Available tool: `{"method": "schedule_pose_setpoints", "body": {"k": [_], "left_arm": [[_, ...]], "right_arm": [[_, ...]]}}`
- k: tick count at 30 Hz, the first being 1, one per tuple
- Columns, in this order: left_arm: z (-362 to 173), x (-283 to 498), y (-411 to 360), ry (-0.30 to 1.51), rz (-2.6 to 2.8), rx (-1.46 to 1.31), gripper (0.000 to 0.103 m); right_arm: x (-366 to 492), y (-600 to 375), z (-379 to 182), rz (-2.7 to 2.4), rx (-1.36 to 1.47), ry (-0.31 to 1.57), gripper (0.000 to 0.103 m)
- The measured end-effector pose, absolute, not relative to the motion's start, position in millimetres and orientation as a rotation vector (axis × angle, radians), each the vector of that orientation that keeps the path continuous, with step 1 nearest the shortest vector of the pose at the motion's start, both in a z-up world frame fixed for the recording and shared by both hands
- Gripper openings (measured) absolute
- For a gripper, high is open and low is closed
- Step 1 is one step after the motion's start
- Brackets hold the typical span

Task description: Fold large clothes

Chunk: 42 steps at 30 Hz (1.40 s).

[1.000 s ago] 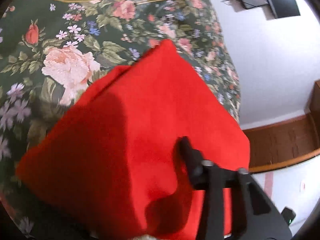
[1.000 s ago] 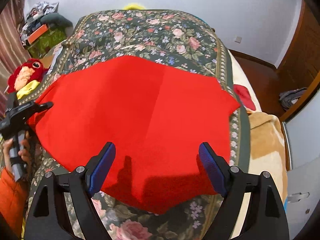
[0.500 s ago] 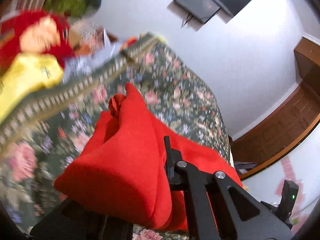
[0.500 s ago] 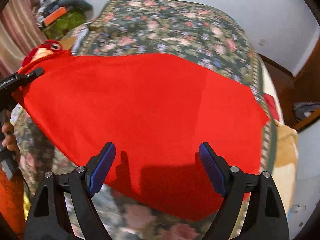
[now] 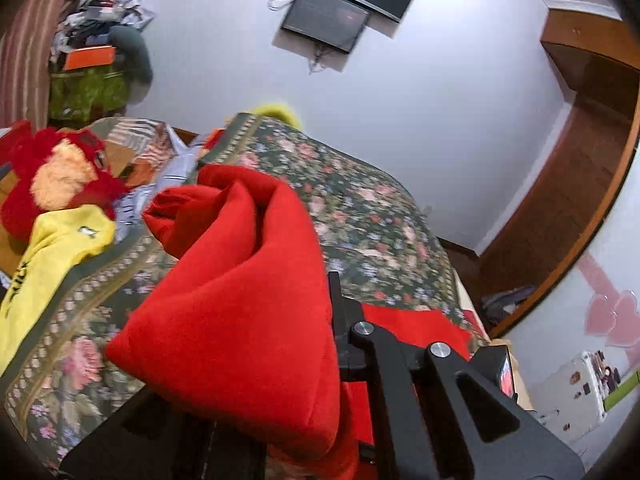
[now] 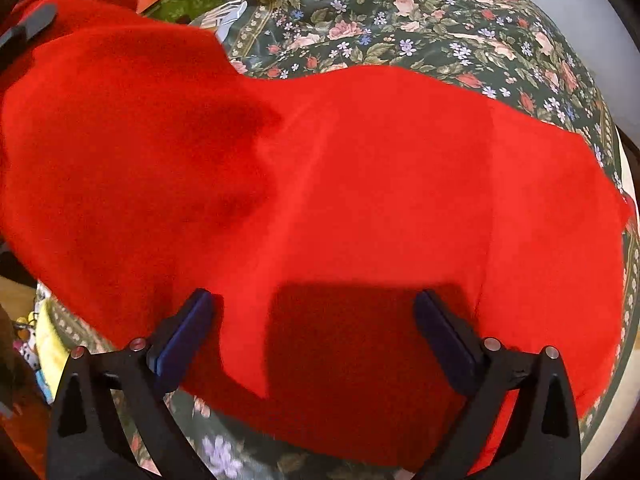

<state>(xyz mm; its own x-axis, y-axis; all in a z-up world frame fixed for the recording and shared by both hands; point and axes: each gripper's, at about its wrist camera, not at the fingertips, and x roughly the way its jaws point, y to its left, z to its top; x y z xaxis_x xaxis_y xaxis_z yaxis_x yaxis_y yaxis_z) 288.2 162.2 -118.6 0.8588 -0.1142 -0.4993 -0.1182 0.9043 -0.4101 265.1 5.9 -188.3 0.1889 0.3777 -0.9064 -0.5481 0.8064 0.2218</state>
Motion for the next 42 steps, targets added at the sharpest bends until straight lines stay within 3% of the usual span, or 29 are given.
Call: {"method": "schedule_pose_setpoints", "body": {"k": [11, 17, 23, 26, 27, 28, 30, 35, 40, 42], "left_arm": [[-106, 335, 18, 0.624, -0.218, -0.305, 0.004], [-165, 362, -53, 0.831, -0.393, -0.284, 0.004], [-218, 361, -74, 1.026, -0.435, -0.294, 0.004], [-209, 351, -79, 1.027, -0.458, -0.268, 0.013], [-203, 349, -80, 1.022, -0.462, -0.255, 0.023], [-197, 344, -82, 1.018, -0.475, -0.244, 0.04], [-182, 330, -88, 1.004, -0.504, -0.225, 0.061], [-138, 300, -78, 0.86, -0.436, -0.081, 0.069], [-119, 284, -37, 0.726, -0.221, 0.047, 0.09], [-123, 282, -17, 0.709, -0.159, 0.058, 0.09]], "right_arm": [[259, -152, -152, 0.434, 0.07, 1.078, 0.1], [252, -221, -156, 0.325, 0.16, 1.086, 0.1], [241, -257, -157, 0.281, 0.21, 1.085, 0.1], [235, -261, -153, 0.28, 0.216, 1.077, 0.1], [233, -261, -151, 0.281, 0.217, 1.073, 0.1], [230, -262, -150, 0.284, 0.219, 1.068, 0.1], [229, -260, -145, 0.29, 0.223, 1.056, 0.1], [224, -247, -131, 0.338, 0.24, 1.022, 0.1], [225, -216, -119, 0.431, 0.238, 0.993, 0.1], [228, -203, -119, 0.472, 0.248, 0.984, 0.1]]}}
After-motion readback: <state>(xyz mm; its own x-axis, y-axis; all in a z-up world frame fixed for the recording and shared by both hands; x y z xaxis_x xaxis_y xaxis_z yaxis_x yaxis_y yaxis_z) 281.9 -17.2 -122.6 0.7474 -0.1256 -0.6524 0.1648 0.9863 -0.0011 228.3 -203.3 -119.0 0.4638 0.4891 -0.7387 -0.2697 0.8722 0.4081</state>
